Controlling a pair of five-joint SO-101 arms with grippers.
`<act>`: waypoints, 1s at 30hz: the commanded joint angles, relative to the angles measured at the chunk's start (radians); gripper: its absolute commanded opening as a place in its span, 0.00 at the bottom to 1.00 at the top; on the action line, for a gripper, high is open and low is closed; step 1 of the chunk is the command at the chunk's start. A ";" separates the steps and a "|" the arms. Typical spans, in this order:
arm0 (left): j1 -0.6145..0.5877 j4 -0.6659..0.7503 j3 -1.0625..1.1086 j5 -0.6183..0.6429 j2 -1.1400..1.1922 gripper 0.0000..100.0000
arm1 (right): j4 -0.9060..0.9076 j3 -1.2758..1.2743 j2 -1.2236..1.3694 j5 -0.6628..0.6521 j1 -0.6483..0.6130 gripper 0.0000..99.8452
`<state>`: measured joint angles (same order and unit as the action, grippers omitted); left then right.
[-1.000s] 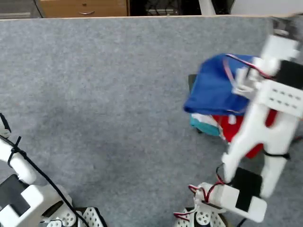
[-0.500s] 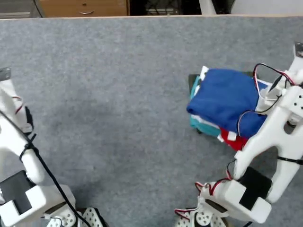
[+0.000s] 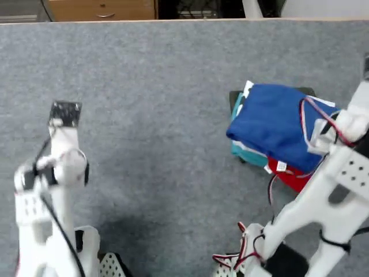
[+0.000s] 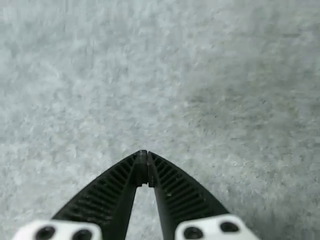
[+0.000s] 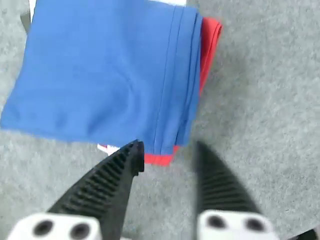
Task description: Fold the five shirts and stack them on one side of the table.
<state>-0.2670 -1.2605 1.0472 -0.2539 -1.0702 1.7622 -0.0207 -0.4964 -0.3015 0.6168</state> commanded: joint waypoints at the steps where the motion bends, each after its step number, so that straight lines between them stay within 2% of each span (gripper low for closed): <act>1: 0.044 0.038 0.154 0.008 -0.319 0.03 | -0.046 -0.168 -0.113 -0.078 -0.003 0.02; 8: 0.038 0.037 0.331 0.008 -0.767 0.03 | -0.351 -0.680 -0.389 -0.078 -0.106 0.01; 16: 0.036 0.043 0.493 0.008 -0.707 0.03 | -0.652 -1.187 -0.720 -0.075 -0.255 0.01; 23: -0.015 0.040 0.591 0.012 -0.707 0.03 | -0.687 -1.446 -0.952 -0.072 -0.394 0.01; 28: -0.016 0.041 0.607 0.012 -0.707 0.03 | -0.657 -1.570 -1.133 0.129 -0.433 0.01; 30: -0.016 0.035 0.657 0.012 -0.697 0.03 | -0.635 -1.612 -1.213 0.166 -0.437 0.01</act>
<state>-0.2731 -1.2329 1.6701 -0.2509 -1.7791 1.1101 -1.5950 -1.6195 -0.1972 0.1979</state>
